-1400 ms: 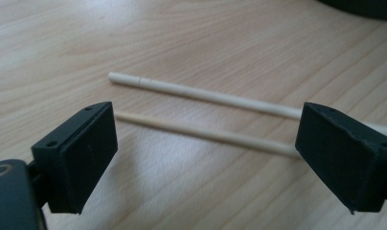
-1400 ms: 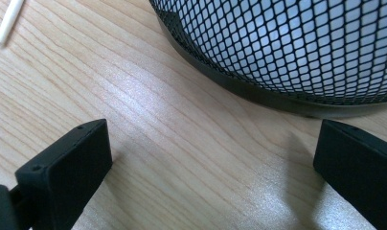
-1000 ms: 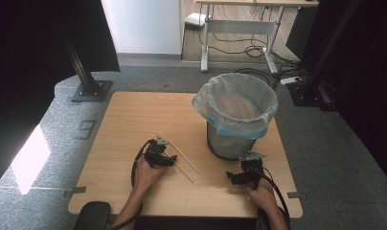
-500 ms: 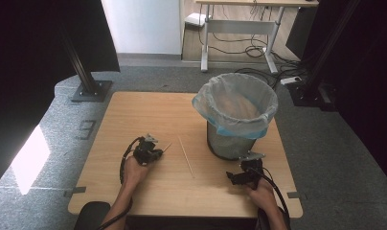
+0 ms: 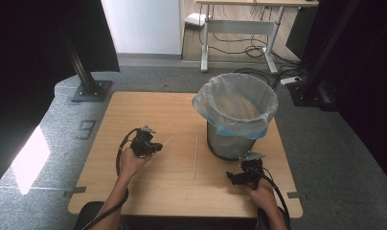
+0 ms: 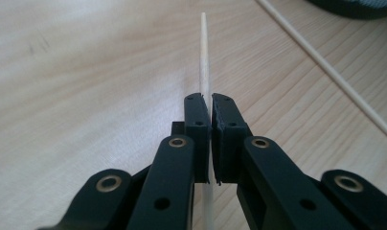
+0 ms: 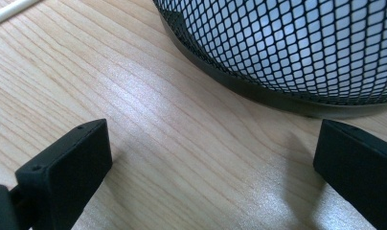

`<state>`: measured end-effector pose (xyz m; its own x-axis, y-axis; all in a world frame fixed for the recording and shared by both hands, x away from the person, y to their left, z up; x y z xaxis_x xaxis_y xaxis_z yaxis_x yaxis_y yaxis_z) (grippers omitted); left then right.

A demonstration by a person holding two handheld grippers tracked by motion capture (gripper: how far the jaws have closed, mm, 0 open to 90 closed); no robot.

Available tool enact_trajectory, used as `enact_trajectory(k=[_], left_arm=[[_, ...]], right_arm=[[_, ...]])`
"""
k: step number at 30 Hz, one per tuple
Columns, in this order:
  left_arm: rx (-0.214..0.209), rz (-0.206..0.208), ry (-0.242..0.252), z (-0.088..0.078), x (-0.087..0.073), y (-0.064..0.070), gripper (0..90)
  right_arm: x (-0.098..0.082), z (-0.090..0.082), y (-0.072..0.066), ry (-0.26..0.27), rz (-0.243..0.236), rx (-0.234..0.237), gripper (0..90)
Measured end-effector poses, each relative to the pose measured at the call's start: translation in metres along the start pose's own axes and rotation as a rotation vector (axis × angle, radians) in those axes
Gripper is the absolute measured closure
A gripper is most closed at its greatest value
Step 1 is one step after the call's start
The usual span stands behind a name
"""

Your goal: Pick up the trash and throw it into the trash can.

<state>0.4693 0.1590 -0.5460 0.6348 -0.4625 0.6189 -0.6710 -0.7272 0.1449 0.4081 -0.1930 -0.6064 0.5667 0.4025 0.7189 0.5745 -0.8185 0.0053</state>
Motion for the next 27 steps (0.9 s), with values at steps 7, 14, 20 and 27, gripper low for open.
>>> enact_trajectory(k=[7,14,20,27], left_arm=[[-0.031,0.049,-0.007,-0.035,0.042,0.004,86.1],[-0.057,0.082,0.02,-0.069,0.083,0.012,86.1],[-0.049,0.137,0.046,-0.107,0.136,0.027,86.1],[-0.047,0.194,0.057,-0.126,0.182,0.047,86.1]], right_arm=[[0.0,0.0,0.0,-0.002,-0.004,0.001,0.0],[0.0,0.0,0.0,-0.002,-0.006,0.002,0.0],[0.0,0.0,0.0,-0.002,-0.008,0.004,0.0],[0.0,0.0,-0.001,-0.002,-0.01,0.006,0.0]])
Point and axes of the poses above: each handheld gripper's, and its own axes: z roughly forward along the jaws, x roughly out of its top, y roughly to its right, the point moved 7 cm from there along z, roughly forward along the jaws, and after that the axes turned 1 degree about -x, right-handed, at the moved point
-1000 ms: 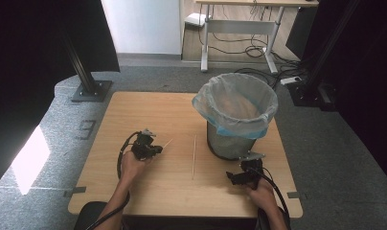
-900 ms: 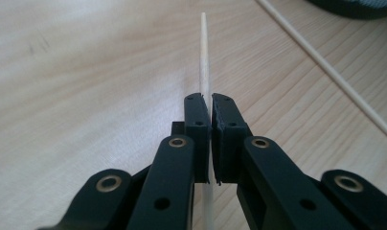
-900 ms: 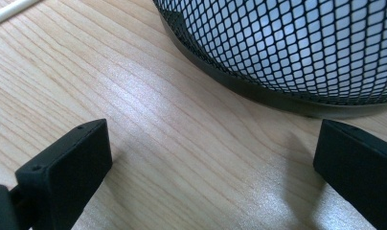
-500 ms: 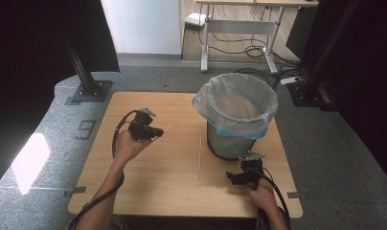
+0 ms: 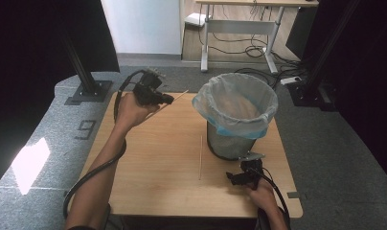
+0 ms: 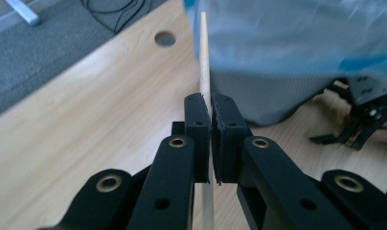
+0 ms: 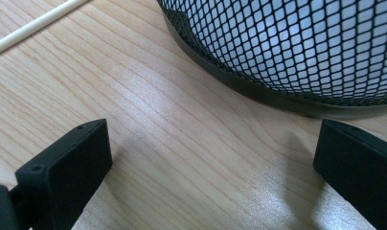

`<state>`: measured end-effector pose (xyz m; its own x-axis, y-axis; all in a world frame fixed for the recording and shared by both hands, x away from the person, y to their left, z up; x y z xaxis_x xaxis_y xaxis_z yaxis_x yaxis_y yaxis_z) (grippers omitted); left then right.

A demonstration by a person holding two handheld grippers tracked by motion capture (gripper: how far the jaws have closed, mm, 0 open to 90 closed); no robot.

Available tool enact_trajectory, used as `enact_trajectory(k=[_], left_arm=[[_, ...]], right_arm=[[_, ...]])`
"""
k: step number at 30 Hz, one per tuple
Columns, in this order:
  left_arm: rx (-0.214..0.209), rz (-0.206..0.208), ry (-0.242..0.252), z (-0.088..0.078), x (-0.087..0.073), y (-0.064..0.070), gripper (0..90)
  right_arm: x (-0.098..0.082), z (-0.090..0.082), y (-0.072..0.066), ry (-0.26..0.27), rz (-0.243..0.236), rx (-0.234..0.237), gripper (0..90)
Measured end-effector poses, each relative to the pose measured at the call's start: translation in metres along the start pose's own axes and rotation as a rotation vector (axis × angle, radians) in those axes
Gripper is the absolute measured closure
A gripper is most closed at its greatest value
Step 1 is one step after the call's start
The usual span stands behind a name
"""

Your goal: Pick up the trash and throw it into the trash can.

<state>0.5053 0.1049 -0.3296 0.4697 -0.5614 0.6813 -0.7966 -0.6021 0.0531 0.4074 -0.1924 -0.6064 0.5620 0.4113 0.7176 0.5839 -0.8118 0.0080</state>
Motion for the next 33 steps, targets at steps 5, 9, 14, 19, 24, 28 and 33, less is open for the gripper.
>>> enact_trajectory(k=[5,9,14,19,24,28,33], left_arm=[[-0.011,0.051,0.005,0.002,0.042,0.017,86.1],[-0.038,0.077,0.009,0.013,0.071,0.033,86.1],[-0.077,0.12,-0.01,0.043,0.107,0.059,86.0],[-0.097,0.137,-0.036,0.07,0.123,0.074,86.0],[-0.075,0.138,-0.027,0.082,0.125,0.075,61.1],[-0.04,0.138,0.018,0.072,0.118,0.066,38.2],[0.015,0.127,0.073,0.044,0.099,0.046,19.8]], right_arm=[[0.0,0.0,0.0,0.0,0.001,0.002,0.0],[0.0,0.0,-0.001,0.001,-0.001,0.002,0.0],[0.0,0.0,-0.001,0.001,-0.003,0.004,0.0],[0.0,0.0,-0.001,0.001,-0.008,0.006,0.0],[0.0,0.0,-0.002,0.001,-0.011,0.01,0.0],[0.0,0.0,-0.002,0.001,-0.011,0.012,0.0],[0.0,0.0,-0.002,0.001,-0.011,0.013,0.0]])
Point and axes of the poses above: each handheld gripper's, and its own axes: z roughly forward along the jaws, x roughly out of its top, y roughly to its right, the point moved 7 cm from there along z, roughly forward along the jaws, and after that the axes turned 1 degree about -x, right-handed, at the moved point
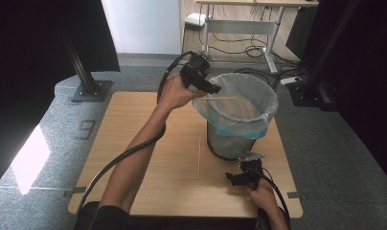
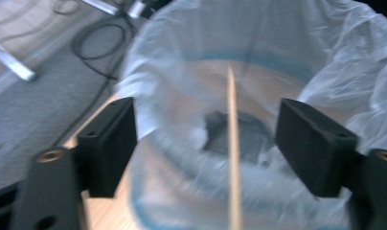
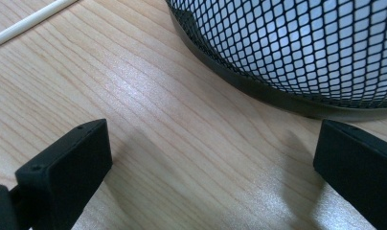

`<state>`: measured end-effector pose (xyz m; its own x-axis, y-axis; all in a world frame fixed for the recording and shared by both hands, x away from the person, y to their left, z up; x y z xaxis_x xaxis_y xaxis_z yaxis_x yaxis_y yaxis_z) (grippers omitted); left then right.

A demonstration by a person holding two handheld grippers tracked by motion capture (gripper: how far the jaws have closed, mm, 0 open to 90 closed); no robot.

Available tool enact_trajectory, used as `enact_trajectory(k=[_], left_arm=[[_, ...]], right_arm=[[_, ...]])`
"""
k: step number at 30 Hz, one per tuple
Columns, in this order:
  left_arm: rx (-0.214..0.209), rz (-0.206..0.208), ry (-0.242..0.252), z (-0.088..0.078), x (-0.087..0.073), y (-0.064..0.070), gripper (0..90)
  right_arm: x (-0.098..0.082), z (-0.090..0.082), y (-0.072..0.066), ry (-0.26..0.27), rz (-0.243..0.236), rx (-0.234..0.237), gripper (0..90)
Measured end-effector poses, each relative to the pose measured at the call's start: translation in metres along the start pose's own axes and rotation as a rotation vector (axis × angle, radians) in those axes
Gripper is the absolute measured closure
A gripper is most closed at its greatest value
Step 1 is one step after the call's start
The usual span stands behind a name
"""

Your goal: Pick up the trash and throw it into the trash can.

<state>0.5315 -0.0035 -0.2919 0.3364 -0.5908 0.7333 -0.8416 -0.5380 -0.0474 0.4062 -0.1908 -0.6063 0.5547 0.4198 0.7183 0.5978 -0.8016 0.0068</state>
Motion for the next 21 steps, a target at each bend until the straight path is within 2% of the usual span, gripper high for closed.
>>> enact_trajectory(k=[1,2,4,8,15,21], left_arm=[[0.001,-0.017,0.022,-0.012,-0.007,-0.006,19.3],[0.001,-0.017,0.022,-0.012,-0.007,-0.006,19.4],[-0.003,-0.03,0.043,-0.027,-0.017,-0.011,19.2],[-0.005,-0.043,0.052,-0.035,-0.031,-0.014,17.9],[-0.001,-0.074,0.076,-0.041,-0.073,-0.016,13.6],[0.017,-0.11,0.079,-0.034,-0.112,-0.017,12.6]], right_arm=[[0.0,0.0,0.0,0.0,0.0,0.0,0.0],[0.0,0.0,0.0,0.0,0.0,0.0,0.0],[0.0,0.0,0.0,0.0,0.0,0.0,0.0],[0.0,0.0,0.0,-0.001,-0.001,0.0,0.0],[0.0,0.0,0.0,-0.001,-0.002,0.0,0.0],[0.0,0.0,0.0,-0.001,0.0,0.0,0.0]])
Point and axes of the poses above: each handheld gripper's, and its own axes: z roughly forward along the jaws, x roughly out of its top, y roughly to its right, the point moved 7 cm from there along z, roughly forward along the jaws, and after that the axes turned 1 degree about -x, right-handed, at the moved point
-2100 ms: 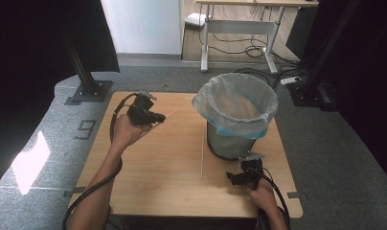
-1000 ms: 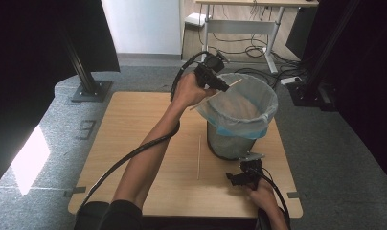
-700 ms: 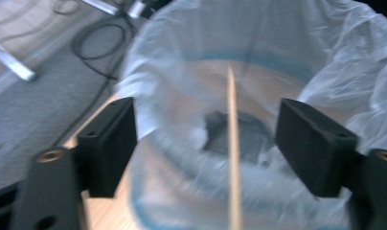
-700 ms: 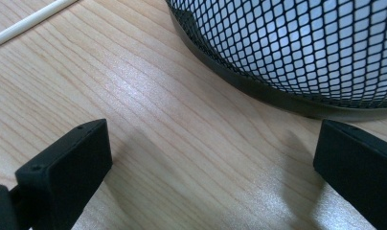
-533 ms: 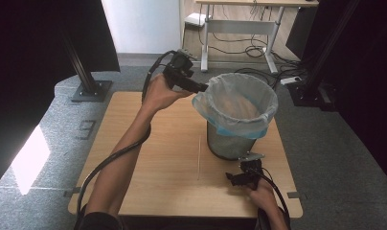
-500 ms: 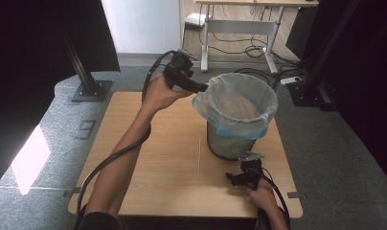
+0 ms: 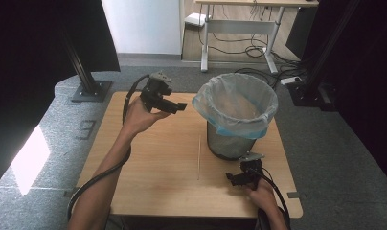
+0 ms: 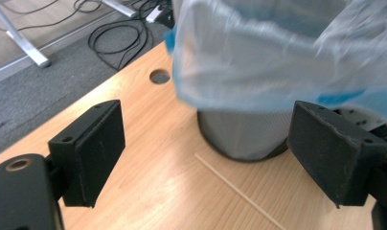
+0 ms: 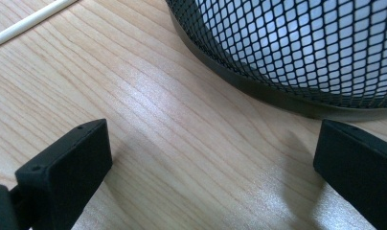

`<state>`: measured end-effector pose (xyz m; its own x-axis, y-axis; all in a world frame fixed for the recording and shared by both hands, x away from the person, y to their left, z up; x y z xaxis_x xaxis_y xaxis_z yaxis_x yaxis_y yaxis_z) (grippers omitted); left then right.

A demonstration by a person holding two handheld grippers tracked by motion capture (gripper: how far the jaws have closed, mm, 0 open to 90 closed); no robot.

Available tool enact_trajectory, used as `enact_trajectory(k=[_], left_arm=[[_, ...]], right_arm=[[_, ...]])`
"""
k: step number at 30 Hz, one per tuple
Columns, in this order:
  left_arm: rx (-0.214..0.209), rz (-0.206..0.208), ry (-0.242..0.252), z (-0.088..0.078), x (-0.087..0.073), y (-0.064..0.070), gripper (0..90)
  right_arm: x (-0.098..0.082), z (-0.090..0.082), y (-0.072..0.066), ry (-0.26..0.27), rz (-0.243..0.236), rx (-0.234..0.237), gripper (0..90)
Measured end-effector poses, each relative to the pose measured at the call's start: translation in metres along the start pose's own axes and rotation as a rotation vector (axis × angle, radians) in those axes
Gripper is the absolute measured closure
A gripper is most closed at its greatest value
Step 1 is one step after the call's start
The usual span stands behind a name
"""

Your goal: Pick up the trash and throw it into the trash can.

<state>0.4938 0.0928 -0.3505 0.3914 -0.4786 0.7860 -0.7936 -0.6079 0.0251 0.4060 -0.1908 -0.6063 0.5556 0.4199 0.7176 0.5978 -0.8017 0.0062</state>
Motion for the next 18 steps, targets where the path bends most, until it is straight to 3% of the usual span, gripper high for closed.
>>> enact_trajectory(k=[8,14,15,18], left_arm=[[0.003,-0.046,-0.007,0.025,-0.055,0.004,13.4],[-0.005,-0.059,-0.032,0.055,-0.092,0.018,13.8],[-0.014,-0.065,-0.037,0.066,-0.102,0.023,13.9],[-0.017,-0.063,-0.044,0.078,-0.112,0.03,14.0]], right_arm=[[0.0,0.0,0.0,0.0,-0.002,0.0,0.0],[0.0,0.0,0.0,0.0,-0.001,0.0,0.0],[0.0,0.0,0.0,0.001,-0.001,0.0,0.0],[0.0,0.0,0.0,0.001,-0.001,0.0,0.0]])
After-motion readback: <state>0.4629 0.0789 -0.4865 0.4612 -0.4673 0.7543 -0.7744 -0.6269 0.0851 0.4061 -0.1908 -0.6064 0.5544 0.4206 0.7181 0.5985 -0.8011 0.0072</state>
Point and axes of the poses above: each handheld gripper's, and its own axes: z roughly forward along the jaws, x roughly out of its top, y roughly to its right, the point moved 7 cm from there along z, roughly forward along the jaws, and after that the axes turned 1 degree about -x, right-handed, at the moved point
